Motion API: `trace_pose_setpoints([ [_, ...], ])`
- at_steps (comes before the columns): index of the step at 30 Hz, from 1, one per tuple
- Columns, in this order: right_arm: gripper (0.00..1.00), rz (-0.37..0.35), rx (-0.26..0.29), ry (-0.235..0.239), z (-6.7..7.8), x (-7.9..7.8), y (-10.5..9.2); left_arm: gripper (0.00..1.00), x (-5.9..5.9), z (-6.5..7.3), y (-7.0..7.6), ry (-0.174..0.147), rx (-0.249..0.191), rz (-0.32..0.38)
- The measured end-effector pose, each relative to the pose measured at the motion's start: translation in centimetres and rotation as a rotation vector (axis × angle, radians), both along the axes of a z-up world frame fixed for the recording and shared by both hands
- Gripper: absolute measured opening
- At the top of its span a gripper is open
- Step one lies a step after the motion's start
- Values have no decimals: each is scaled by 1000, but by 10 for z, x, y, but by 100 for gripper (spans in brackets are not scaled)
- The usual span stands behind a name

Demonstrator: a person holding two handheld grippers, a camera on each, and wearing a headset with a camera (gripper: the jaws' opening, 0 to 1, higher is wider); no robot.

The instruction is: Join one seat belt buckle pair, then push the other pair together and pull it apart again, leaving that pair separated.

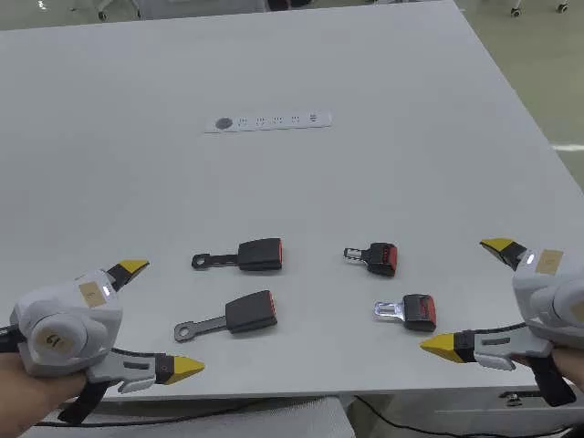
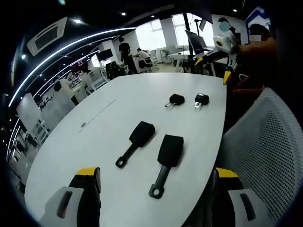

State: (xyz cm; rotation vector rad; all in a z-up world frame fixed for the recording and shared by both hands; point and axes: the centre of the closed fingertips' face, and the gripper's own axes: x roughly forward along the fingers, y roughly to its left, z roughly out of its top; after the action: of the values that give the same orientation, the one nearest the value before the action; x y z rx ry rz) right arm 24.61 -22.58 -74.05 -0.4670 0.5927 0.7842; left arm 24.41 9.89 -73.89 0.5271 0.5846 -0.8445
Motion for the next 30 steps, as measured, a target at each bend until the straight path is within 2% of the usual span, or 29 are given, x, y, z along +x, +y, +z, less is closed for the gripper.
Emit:
trace_pose_setpoints([
  [7,100,23,13,-6,3,-7,8,100,-6,6,0,-15,-5,2],
  [19,100,18,21,1,4,-6,-4,100,-10,11,-5,-13,9,-1],
  [25,100,2,16,3,2,-4,-13,100,-5,11,-5,-15,6,3],
  [30,100,0,19,12,-2,-1,-13,100,-2,7,-4,-7,15,0],
])
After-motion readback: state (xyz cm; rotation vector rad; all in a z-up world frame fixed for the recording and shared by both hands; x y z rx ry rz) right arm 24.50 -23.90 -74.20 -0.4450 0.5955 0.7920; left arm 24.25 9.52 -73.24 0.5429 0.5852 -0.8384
